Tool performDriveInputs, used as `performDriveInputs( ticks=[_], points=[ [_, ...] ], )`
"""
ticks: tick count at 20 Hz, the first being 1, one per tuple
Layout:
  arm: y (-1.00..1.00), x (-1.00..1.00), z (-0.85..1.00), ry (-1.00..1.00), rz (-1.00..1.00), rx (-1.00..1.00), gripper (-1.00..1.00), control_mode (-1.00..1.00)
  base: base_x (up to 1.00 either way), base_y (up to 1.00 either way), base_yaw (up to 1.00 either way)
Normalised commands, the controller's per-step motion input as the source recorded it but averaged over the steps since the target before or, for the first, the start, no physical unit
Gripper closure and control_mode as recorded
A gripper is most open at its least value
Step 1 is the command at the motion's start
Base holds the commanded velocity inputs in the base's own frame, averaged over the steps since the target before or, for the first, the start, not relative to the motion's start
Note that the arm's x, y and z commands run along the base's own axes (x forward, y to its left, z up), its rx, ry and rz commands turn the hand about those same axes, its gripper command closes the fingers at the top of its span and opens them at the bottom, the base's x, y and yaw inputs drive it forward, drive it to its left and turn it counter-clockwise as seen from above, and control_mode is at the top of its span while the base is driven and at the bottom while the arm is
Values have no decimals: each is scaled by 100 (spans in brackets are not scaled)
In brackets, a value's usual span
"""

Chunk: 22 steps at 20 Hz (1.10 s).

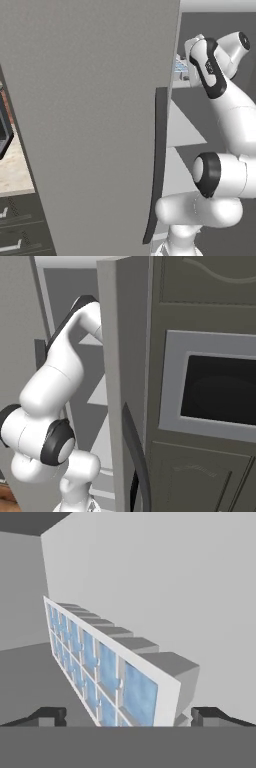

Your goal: Open the freezer door, pick up the ice cube tray from the freezer, and place it on the dining counter.

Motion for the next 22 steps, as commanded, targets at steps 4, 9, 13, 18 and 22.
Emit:
performDriveInputs(
  ticks=[4, 9, 13, 18, 22],
  points=[
    [0, 23, -30, 0, 1, 0, -100, -100, 0, 0, 0],
    [0, 27, -28, 0, 2, 0, -100, -100, 0, 0, 0],
    [0, 32, -29, 0, 2, 0, -100, -100, 0, 0, 0],
    [0, 38, -14, 0, 1, 0, -100, -100, 0, 0, 0],
    [0, 27, 1, 0, 0, 0, -100, -100, 0, 0, 0]
  ],
)
